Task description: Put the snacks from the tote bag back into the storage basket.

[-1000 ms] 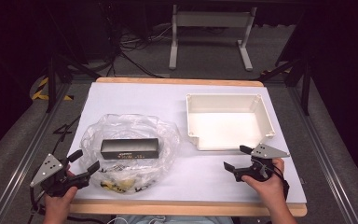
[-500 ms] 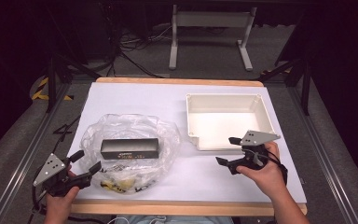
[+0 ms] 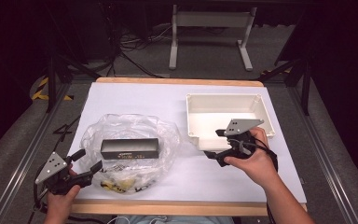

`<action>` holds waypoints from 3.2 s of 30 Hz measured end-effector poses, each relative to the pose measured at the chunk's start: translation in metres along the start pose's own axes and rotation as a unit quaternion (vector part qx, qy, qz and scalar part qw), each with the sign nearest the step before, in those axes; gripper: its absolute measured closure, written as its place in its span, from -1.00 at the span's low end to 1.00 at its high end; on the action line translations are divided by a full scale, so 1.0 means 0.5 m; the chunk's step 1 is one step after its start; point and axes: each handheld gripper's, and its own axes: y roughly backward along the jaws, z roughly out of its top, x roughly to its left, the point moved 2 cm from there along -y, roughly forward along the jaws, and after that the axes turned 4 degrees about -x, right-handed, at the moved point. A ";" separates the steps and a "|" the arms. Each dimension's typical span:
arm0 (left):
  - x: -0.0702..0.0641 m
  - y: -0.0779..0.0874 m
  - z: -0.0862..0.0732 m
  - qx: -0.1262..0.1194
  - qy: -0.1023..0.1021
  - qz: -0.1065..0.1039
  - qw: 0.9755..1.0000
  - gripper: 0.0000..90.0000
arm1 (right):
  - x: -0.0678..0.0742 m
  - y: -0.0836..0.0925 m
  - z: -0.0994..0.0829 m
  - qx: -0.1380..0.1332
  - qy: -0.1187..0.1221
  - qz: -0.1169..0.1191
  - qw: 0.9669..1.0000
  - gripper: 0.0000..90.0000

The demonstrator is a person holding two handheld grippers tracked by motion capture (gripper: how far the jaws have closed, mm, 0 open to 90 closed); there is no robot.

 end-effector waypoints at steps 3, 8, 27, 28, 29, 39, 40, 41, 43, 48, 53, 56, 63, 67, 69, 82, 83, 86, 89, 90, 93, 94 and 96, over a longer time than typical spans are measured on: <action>0.000 -0.004 0.001 -0.002 0.001 -0.002 1.000 -0.54 | 0.003 -0.004 0.017 -0.001 0.004 0.004 1.000 -0.62; 0.000 -0.007 0.002 -0.003 0.003 -0.004 1.000 -0.54 | 0.008 -0.015 0.044 -0.012 0.006 0.016 1.000 -0.64; 0.002 -0.003 0.002 -0.006 0.001 -0.004 1.000 -0.54 | 0.004 -0.082 0.108 -0.046 0.016 0.049 0.998 -0.73; 0.001 -0.003 0.002 -0.006 0.001 -0.004 1.000 -0.54 | 0.004 -0.086 0.113 -0.047 0.017 0.053 0.997 -0.73; 0.001 -0.002 0.002 -0.006 0.001 -0.004 1.000 -0.54 | 0.004 -0.090 0.118 -0.046 0.018 0.055 0.997 -0.73; -0.013 0.017 0.002 -0.011 -0.009 -0.001 1.000 -0.54 | 0.013 -0.136 0.163 -0.015 0.059 0.112 0.992 -0.75; -0.012 0.017 0.001 -0.010 -0.008 -0.001 1.000 -0.54 | 0.013 -0.141 0.168 -0.016 0.062 0.116 0.991 -0.76; -0.011 0.017 0.001 -0.011 -0.007 -0.001 1.000 -0.54 | 0.014 -0.146 0.173 -0.015 0.062 0.120 0.991 -0.76; -0.009 0.018 0.000 -0.009 -0.005 0.001 1.000 -0.54 | 0.015 -0.157 0.182 -0.013 0.067 0.126 0.990 -0.78; -0.005 0.020 0.001 -0.014 -0.001 0.001 1.000 -0.54 | 0.019 -0.187 0.204 0.003 0.109 0.149 0.983 -0.81; -0.003 0.018 0.001 -0.013 0.000 -0.001 1.000 -0.54 | 0.022 -0.213 0.219 0.005 0.110 0.166 0.980 -0.81; -0.003 0.016 0.001 -0.014 0.001 -0.002 1.000 -0.54 | 0.024 -0.227 0.225 0.011 0.114 0.169 0.979 -0.81; 0.002 0.016 0.003 -0.018 0.011 -0.003 1.000 -0.54 | 0.031 -0.252 0.229 0.022 0.113 0.168 0.979 -0.81; 0.001 0.015 0.003 -0.019 0.010 -0.004 1.000 -0.54 | 0.036 -0.272 0.224 0.046 0.121 0.157 0.979 -0.69; 0.000 0.015 0.003 -0.019 0.010 -0.004 1.000 -0.54 | 0.037 -0.275 0.225 0.050 0.128 0.156 0.978 -0.66; 0.003 0.014 0.003 -0.019 0.012 -0.005 1.000 -0.54 | 0.056 -0.345 0.214 0.101 0.136 0.153 0.974 -0.68; 0.003 0.014 0.003 -0.019 0.012 -0.005 1.000 -0.54 | 0.056 -0.345 0.214 0.101 0.136 0.153 0.974 -0.68; 0.003 0.015 0.003 -0.019 0.012 -0.005 1.000 -0.54 | 0.059 -0.361 0.208 0.105 0.135 0.155 0.973 -0.69; 0.003 0.015 0.003 -0.019 0.013 -0.005 1.000 -0.54 | 0.061 -0.374 0.200 0.110 0.132 0.159 0.972 -0.70; 0.004 0.015 0.003 -0.019 0.013 -0.005 1.000 -0.54 | 0.062 -0.377 0.198 0.111 0.132 0.158 0.972 -0.70; 0.004 0.015 0.003 -0.019 0.013 -0.005 1.000 -0.54 | 0.065 -0.385 0.191 0.115 0.132 0.161 0.971 -0.71; 0.003 0.015 0.003 -0.019 0.013 -0.005 1.000 -0.54 | 0.067 -0.388 0.189 0.115 0.132 0.162 0.971 -0.72; 0.003 0.015 0.003 -0.019 0.012 -0.005 1.000 -0.54 | 0.068 -0.395 0.183 0.120 0.132 0.164 0.970 -0.72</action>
